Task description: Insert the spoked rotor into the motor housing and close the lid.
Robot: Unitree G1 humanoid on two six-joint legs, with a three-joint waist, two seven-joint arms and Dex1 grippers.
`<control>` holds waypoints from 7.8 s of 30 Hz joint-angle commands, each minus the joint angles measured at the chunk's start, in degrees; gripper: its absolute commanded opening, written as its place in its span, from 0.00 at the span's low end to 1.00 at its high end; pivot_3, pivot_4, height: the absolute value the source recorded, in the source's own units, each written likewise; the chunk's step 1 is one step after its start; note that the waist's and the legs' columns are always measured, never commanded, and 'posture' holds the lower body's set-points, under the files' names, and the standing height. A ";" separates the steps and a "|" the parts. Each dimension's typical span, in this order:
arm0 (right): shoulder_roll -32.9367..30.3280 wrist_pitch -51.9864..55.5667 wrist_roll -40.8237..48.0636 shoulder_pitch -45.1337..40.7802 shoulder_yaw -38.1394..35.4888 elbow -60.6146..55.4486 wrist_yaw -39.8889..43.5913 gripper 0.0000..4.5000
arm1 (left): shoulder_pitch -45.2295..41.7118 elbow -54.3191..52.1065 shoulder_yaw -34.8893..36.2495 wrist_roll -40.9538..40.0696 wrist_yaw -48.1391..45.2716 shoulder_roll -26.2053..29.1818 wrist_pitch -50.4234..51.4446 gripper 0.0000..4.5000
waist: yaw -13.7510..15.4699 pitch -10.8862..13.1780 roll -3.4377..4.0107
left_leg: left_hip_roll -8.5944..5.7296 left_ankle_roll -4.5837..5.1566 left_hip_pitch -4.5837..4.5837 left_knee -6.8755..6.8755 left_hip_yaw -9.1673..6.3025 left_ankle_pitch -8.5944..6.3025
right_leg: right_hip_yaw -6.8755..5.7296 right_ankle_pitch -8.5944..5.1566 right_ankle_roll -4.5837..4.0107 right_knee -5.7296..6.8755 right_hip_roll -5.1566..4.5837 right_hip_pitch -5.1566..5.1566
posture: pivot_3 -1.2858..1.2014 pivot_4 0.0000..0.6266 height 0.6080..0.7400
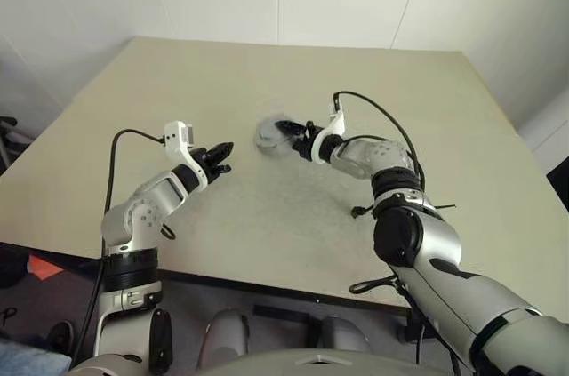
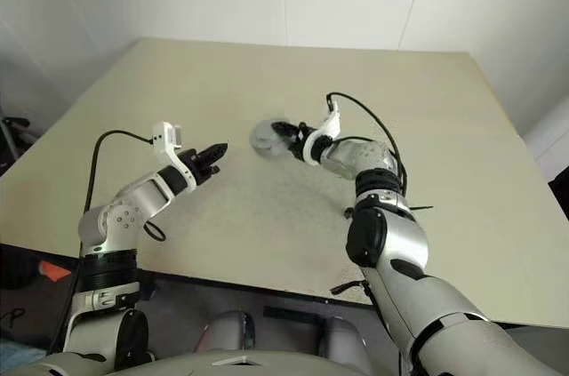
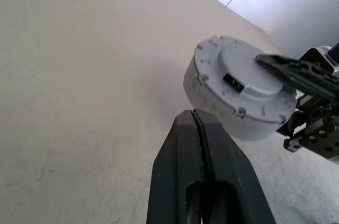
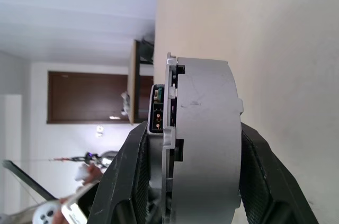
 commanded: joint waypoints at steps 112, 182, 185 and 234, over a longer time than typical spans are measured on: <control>2.91 22.98 39.15 6.08 1.30 -18.31 1.55 0.49 | 1.22 1.34 12.04 -54.61 11.30 2.16 7.06 0.85 | 0.71 0.00 -0.05 | 0.11 -0.22 -0.08 0.97 0.00 -0.12 | -0.02 0.15 0.30 0.75 -0.02 0.08 | 0.52 0.00 1.00; 5.34 20.26 31.80 12.20 9.06 -24.47 0.93 0.49 | -4.27 8.43 2.83 -47.59 10.54 1.61 7.88 0.57 | 0.92 -0.02 -0.08 | 0.09 -0.28 -0.07 0.99 -0.01 -0.09 | -0.02 0.21 0.41 0.78 -0.02 0.11 | 0.52 0.00 1.00; 5.29 19.83 31.06 12.21 9.29 -24.41 1.07 0.49 | -3.82 8.16 2.79 -47.59 10.80 1.52 8.01 0.56 | 0.93 -0.02 -0.08 | 0.09 -0.28 -0.07 1.00 -0.01 -0.09 | -0.02 0.21 0.41 0.78 -0.02 0.11 | 0.52 0.00 1.00; 3.74 0.27 12.40 13.71 18.48 -24.63 8.24 0.99 | -4.19 26.78 18.21 -27.79 14.25 2.28 -14.73 0.54 | 1.94 -0.07 -0.45 | 0.08 -0.28 0.26 1.01 -0.12 -0.08 | -0.02 0.21 0.54 0.68 -0.05 0.55 | 0.52 0.00 1.00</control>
